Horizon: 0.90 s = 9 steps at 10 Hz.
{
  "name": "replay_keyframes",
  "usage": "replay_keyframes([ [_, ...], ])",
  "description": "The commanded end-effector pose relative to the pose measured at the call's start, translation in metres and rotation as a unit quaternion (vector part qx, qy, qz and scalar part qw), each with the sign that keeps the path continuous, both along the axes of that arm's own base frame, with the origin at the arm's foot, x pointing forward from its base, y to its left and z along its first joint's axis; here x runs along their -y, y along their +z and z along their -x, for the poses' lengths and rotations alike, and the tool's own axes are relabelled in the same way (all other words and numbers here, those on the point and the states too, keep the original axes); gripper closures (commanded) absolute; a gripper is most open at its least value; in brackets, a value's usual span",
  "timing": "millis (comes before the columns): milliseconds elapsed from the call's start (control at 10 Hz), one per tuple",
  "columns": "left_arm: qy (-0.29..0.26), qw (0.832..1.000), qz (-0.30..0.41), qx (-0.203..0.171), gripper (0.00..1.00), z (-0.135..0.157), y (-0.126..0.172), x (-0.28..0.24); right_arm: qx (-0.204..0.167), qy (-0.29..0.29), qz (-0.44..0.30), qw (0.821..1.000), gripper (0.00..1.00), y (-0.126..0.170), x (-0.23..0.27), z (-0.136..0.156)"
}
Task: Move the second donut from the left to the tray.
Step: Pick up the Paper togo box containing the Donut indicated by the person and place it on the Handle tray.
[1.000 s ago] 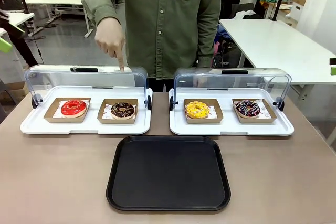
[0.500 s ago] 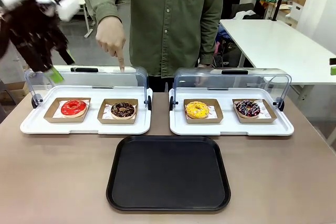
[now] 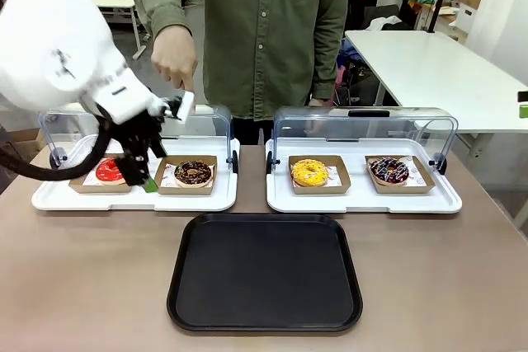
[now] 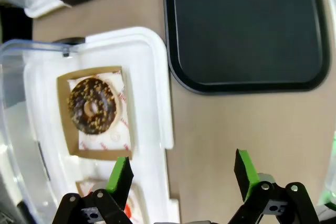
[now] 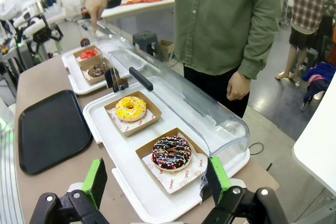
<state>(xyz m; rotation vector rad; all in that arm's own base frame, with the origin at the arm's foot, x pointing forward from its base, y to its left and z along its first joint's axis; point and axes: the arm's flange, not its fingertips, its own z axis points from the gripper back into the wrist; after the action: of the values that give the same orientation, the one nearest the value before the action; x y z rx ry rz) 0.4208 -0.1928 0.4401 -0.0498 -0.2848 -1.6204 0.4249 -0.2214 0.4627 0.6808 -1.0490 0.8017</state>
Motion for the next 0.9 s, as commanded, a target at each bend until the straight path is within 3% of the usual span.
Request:
replay_keyframes([
  [0,-0.003,1.000,-0.023,0.014,0.00,-0.019,-0.021,0.002,0.007,-0.001,-0.004,1.000,0.00,0.002,-0.001,-0.001],
  [200,0.011,0.999,-0.018,0.026,0.00,-0.037,-0.036,0.002,0.007,-0.001,-0.004,1.000,0.00,0.002,-0.001,-0.001],
  [300,-0.006,1.000,-0.012,0.008,0.00,-0.017,-0.031,0.006,0.007,-0.001,-0.004,1.000,0.00,0.002,-0.001,-0.001],
  [600,-0.006,1.000,-0.012,0.008,0.00,-0.017,-0.031,0.006,0.007,-0.001,-0.004,1.000,0.00,0.002,-0.001,-0.001],
  [800,0.010,1.000,-0.021,0.001,0.00,-0.042,-0.045,0.001,0.007,-0.001,-0.004,1.000,0.00,0.002,-0.001,-0.001],
])
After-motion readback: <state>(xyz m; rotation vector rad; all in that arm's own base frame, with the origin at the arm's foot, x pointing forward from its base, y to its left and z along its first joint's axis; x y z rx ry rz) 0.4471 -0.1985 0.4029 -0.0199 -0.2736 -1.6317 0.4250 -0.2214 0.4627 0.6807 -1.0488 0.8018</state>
